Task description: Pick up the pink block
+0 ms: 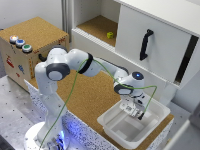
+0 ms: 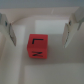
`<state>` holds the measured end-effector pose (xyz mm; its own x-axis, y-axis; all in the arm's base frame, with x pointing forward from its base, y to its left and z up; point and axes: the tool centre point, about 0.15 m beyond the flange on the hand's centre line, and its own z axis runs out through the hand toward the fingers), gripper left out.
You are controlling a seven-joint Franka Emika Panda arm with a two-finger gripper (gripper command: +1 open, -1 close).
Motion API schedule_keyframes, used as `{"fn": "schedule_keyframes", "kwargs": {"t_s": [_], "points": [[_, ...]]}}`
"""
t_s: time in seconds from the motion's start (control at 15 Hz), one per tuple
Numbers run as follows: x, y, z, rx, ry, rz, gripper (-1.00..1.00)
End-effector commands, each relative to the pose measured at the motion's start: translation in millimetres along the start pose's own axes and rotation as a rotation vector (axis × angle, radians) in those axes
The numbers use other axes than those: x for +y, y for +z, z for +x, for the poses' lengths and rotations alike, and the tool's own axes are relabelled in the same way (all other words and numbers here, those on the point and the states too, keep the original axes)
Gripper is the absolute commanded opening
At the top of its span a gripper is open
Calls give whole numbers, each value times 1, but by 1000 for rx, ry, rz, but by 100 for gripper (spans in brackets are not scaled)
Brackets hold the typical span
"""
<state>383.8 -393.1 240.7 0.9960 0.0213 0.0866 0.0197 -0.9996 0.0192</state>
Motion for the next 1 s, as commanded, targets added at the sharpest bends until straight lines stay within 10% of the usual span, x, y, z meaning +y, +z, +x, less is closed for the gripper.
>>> {"fn": "schedule_keyframes", "kwargs": {"t_s": [0.0,0.67,0.73,0.93], "points": [[7,15,6,2,-22,110,100],[-16,34,16,-43,-41,84,100],[-12,32,21,-35,-24,72,-100],[-9,28,25,-27,-16,61,-100]]}}
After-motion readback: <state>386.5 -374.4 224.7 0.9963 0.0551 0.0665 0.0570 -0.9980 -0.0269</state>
